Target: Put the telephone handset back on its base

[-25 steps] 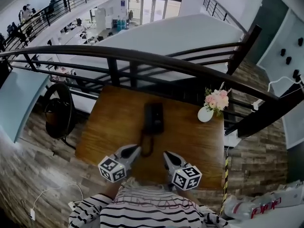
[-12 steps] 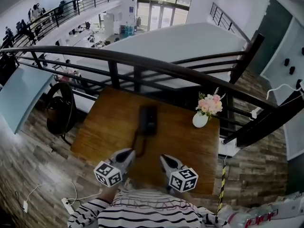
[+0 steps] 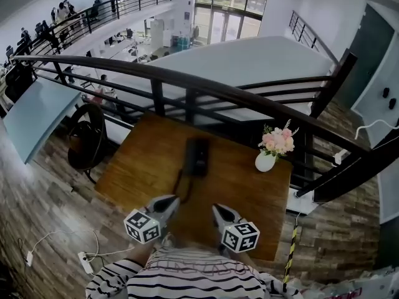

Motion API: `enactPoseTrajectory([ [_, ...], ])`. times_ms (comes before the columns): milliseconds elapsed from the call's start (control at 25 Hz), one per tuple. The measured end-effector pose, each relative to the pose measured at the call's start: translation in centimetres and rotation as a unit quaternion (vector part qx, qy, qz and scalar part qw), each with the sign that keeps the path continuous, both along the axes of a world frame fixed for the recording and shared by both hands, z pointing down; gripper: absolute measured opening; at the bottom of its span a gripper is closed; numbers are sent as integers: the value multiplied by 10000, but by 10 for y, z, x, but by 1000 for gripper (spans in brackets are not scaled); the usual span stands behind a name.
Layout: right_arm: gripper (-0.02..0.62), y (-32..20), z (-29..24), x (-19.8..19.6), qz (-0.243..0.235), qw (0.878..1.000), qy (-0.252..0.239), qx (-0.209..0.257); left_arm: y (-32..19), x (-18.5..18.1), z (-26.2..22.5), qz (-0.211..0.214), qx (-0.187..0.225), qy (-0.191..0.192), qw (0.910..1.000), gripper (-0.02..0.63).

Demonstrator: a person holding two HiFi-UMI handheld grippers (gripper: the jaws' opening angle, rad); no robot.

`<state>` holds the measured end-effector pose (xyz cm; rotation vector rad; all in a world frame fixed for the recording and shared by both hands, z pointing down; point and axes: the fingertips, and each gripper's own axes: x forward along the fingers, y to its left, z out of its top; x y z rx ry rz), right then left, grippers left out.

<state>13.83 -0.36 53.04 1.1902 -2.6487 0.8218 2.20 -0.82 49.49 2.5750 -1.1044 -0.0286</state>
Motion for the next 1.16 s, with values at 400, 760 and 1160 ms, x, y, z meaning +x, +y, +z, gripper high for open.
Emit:
enactPoseTrajectory([
  [400,0,7,0,14,-100,9997,191,135,16,22,6,104,-95,45,9999,5],
  [760,0,8,7,8,-181,9994,254,144,19,16,14,-68,-126,82,9999,5],
  [1160,0,15,4,16,-256,9991,281,195,31,25,14,-131,-180,117,9997,5],
])
